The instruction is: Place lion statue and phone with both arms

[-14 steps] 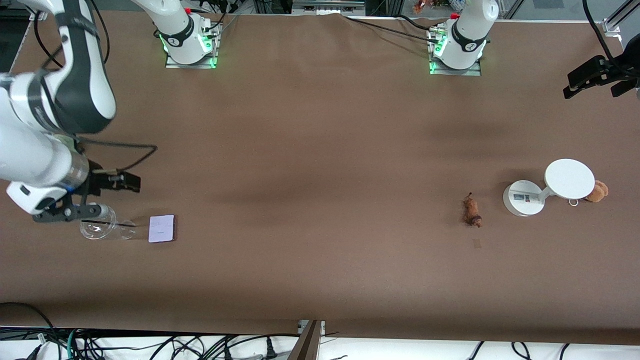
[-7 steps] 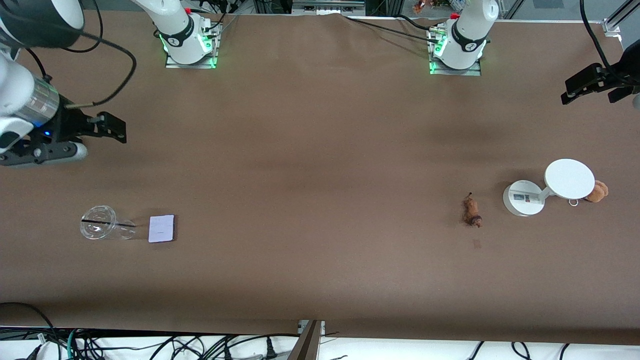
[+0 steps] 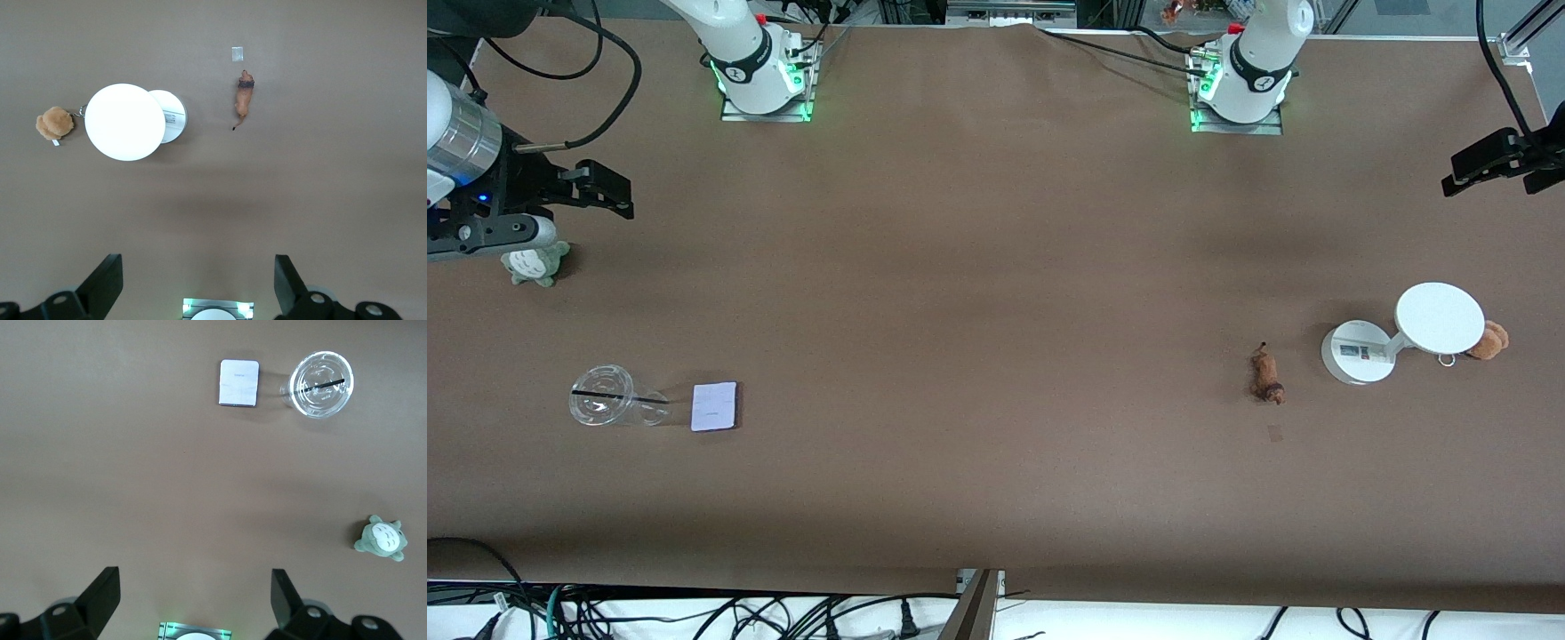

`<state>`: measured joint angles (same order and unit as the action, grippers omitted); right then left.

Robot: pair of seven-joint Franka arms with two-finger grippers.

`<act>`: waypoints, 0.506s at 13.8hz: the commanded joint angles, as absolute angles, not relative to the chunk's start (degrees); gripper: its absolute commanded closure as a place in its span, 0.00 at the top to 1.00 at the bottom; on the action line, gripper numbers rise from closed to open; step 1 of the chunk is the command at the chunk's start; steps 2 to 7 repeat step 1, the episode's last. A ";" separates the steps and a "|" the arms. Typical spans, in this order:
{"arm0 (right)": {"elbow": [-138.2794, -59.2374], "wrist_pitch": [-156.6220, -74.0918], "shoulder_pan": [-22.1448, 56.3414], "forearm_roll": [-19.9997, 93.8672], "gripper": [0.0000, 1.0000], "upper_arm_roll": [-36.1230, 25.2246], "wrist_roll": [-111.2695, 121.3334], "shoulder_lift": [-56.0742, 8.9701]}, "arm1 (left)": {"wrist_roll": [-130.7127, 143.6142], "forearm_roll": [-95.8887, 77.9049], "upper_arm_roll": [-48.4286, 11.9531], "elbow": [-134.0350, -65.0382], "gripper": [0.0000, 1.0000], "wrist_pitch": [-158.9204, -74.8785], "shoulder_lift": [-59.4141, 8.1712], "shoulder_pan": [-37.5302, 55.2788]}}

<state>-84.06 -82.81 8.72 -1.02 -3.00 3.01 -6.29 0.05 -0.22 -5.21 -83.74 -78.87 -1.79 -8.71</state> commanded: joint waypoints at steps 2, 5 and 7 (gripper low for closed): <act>-84.81 -82.70 8.26 -0.53 1.00 -2.81 3.78 -5.80 | -0.62 -0.44 -5.62 -81.74 1.00 -79.01 -2.72 -8.79; -84.81 -82.70 8.26 -0.53 1.00 -2.81 3.78 -5.80 | -0.62 -0.44 -5.62 -81.74 1.00 -79.01 -2.72 -8.79; -84.81 -82.70 8.26 -0.53 1.00 -2.81 3.78 -5.80 | -0.62 -0.44 -5.62 -81.74 1.00 -79.01 -2.72 -8.79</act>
